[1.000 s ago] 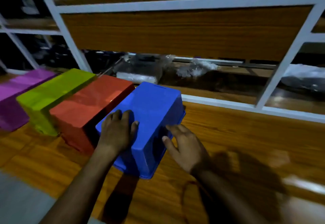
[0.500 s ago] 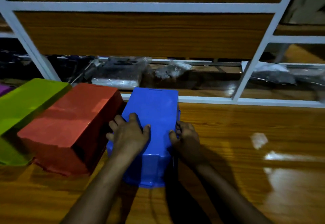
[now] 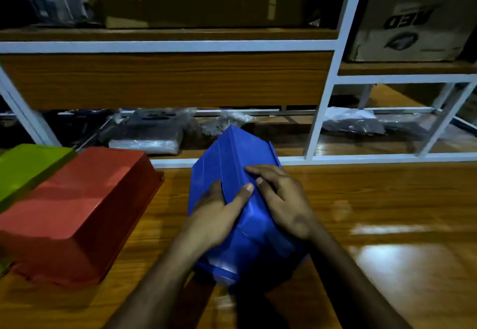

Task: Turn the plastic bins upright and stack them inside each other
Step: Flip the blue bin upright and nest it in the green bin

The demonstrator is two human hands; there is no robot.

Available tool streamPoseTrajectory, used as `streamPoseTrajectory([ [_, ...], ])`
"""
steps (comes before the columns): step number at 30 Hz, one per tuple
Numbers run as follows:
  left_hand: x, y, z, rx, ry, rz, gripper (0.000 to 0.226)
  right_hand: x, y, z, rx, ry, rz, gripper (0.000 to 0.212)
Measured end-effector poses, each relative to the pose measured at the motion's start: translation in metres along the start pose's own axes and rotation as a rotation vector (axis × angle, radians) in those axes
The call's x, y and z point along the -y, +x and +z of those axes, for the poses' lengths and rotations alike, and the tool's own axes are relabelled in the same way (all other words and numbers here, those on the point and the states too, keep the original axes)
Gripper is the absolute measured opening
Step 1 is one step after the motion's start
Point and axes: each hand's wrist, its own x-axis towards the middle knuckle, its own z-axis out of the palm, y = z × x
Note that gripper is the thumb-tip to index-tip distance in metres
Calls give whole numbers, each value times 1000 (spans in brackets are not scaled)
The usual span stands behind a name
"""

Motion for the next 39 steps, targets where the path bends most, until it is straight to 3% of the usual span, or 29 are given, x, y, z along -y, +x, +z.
streamPoseTrajectory([
  [3, -6, -3, -8, -8, -108, 0, 102, -14, -4, -8, 3, 20, 96, 34],
  [6, -7, -3, -15, -19, -149, 5, 88, -35, -9, -17, 0, -114, 388, 58],
  [8, -6, -5, -19, -23, -178, 47, 79, -41, -13, -23, 58, 72, 562, 58],
  [10, -4, -5, -24, -33, -223, 119, 73, -42, -15, -24, 83, 346, 562, 42],
  [14, 1, 0, -29, -36, -356, 132, 70, -35, -12, -28, 18, 576, 464, 25],
  [19, 14, -2, -10, -74, -303, 63, 47, -31, -10, -29, 13, 563, 426, 29],
  [23, 1, -5, -8, -185, -30, 133, 36, -30, -7, -25, -21, 599, 461, 39],
  [26, -13, -6, -7, -203, 32, 231, 39, -24, -5, -16, -17, 494, 397, 54],
  [29, -18, -3, -10, -185, 3, 206, 73, -18, -4, -12, 149, 491, 318, 38],
  [31, -16, -2, -15, -167, 13, 153, 82, -20, -4, -15, 257, 410, 267, 38],
  [34, -13, -3, -22, -163, -26, 112, 72, -34, -5, -18, 229, 277, 234, 42],
  [36, -11, -4, -29, -191, -52, 103, 55, -48, -5, -18, 178, 76, 312, 44],
  [39, -2, -3, -42, -194, -105, 90, 42, -64, -8, -19, 264, -144, 516, 54],
])
